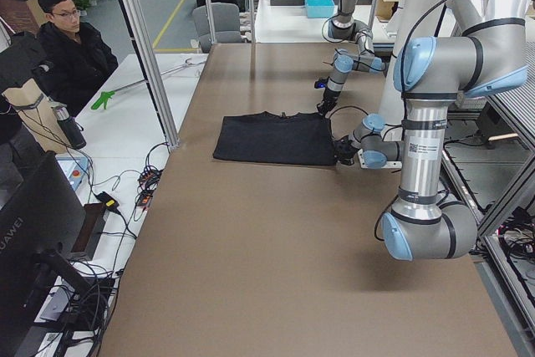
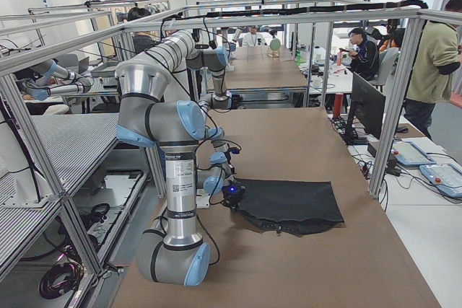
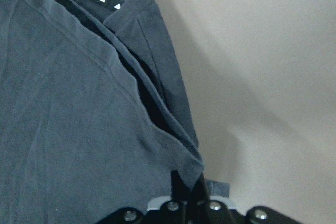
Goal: Fold clothes
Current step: 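Move the left gripper to the other near corner while the right gripper holds its corner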
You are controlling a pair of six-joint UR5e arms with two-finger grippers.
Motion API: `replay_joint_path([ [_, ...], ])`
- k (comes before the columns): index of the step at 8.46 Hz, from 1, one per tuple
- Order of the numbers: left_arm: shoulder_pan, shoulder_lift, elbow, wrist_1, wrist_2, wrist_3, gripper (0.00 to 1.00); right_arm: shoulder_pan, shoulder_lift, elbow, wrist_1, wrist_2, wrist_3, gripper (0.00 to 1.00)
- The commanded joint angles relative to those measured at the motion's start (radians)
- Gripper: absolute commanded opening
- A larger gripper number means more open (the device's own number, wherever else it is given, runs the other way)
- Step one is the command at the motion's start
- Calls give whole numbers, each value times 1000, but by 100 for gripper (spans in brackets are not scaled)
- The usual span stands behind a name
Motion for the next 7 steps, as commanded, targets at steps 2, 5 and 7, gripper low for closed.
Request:
replay_joint_path([
  [2,-4,25,-72,8,-4,1,0,0,-1,8,0,1,1,0],
  [5,14,31,-206,114,-1,-22,0,-2,-41,127,-9,11,7,0],
  [7,13,25,-299,189,-3,-23,0,3,-60,254,-26,61,13,0],
])
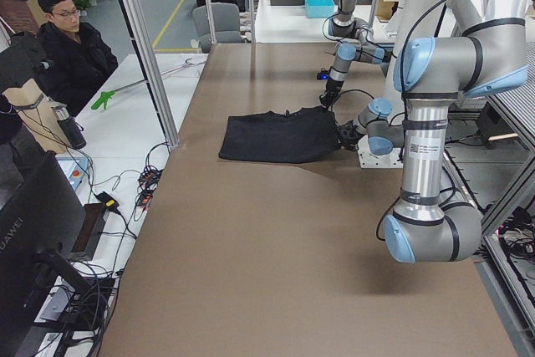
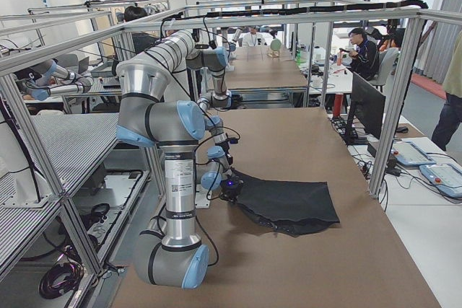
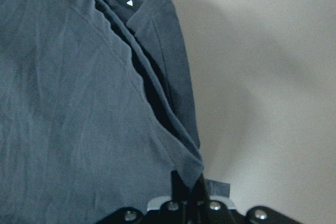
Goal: Fold clothes
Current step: 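Grasp both near corners and fold them up toward the far edge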
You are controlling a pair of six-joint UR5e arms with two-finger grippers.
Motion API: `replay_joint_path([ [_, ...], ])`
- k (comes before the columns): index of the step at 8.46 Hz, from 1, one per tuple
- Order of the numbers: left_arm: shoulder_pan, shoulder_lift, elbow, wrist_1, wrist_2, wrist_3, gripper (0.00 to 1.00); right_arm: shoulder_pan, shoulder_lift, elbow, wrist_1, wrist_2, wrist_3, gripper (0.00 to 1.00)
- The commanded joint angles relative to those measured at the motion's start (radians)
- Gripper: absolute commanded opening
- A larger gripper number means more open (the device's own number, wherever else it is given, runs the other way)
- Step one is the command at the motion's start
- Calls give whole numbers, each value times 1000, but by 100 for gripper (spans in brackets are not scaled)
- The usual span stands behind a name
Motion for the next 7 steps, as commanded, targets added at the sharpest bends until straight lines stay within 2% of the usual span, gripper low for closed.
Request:
replay_joint_path([
  [1,-26,-30,-79,66,-7,12,0,29,-8,166,-50,40,5,0],
  [2,-122,-99,-56,73,-42,50,0,104,15,159,-54,64,2,0],
  [3,-229,-160,-1,79,-128,82,0,208,70,101,-51,104,-9,0],
  [4,-327,-228,74,79,-214,98,0,303,139,-13,-45,160,-11,0],
  [5,-413,-297,160,78,-263,136,0,357,167,-71,-25,179,-40,0],
  [7,-527,-450,402,58,-315,176,0,399,166,-141,10,178,-98,0],
])
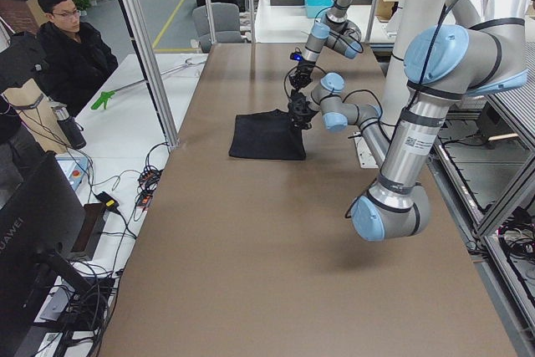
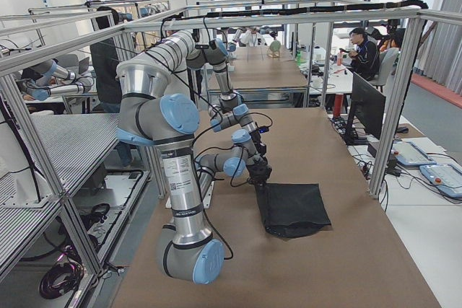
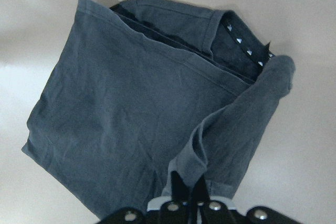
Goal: Fold clothes
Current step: 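Grasp both near corners and fold them up toward the far edge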
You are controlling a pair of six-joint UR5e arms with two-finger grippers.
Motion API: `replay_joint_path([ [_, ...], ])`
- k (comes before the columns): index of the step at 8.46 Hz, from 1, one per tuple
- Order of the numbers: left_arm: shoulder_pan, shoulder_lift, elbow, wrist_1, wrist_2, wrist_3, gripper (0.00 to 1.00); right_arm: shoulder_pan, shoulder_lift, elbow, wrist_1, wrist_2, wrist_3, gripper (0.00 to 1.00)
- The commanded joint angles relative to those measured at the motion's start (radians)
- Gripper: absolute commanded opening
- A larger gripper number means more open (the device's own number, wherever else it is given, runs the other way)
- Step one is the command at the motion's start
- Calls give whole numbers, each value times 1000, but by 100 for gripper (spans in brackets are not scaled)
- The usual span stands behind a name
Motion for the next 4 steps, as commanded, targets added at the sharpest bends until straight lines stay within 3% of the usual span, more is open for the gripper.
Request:
replay_joint_path([
  [1,-159,-207,310,-30,-89,53,0,64,17,-144,88,11,-46,0],
  [4,-223,-316,583,-171,-116,81,0,126,23,-350,299,12,-122,0],
])
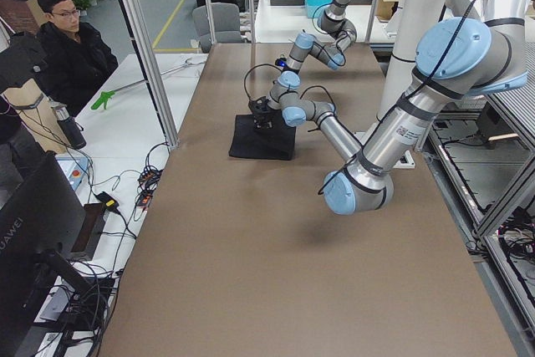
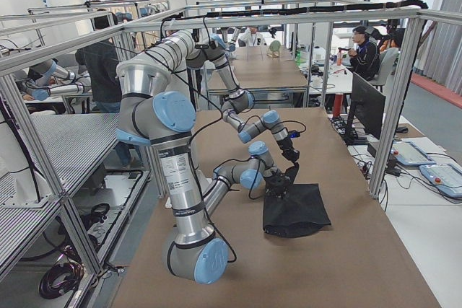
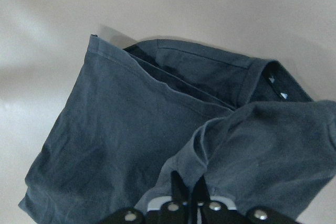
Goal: Fold clothes
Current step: 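Grasp both near corners and fold them up toward the far edge, then release the shirt and lift both grippers away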
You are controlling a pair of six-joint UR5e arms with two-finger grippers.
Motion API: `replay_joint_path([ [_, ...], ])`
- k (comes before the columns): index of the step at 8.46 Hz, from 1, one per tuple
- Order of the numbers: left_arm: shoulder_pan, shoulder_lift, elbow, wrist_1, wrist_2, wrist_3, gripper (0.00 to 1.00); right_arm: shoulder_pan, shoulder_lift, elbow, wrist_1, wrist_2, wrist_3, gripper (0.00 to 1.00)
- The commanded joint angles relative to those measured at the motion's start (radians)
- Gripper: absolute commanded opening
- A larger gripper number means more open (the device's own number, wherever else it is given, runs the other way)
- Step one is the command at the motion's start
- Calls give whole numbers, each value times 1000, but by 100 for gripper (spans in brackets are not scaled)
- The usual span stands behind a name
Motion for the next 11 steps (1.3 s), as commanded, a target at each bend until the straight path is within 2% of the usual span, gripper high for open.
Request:
replay_joint_path([
  [1,-50,-126,280,-148,-13,27,0,73,39,-247,219,4,-109,0],
  [2,-68,-173,398,-229,-13,56,0,90,110,-394,279,18,-164,12],
  [3,-91,-210,506,-304,-13,89,8,136,173,-531,345,23,-209,27],
  [4,-111,-252,610,-341,-10,153,73,181,219,-651,404,48,-351,98],
  [5,-114,-255,623,-352,-1,224,94,222,248,-693,414,58,-449,95],
  [8,-120,-255,626,-352,1,235,94,275,244,-690,411,139,-570,95],
  [9,-122,-255,625,-352,1,240,94,276,227,-687,416,139,-586,95],
  [10,-134,-255,616,-349,-9,316,94,284,212,-684,417,141,-634,95],
  [11,-154,-213,546,-319,-45,488,94,294,171,-649,411,141,-718,95],
])
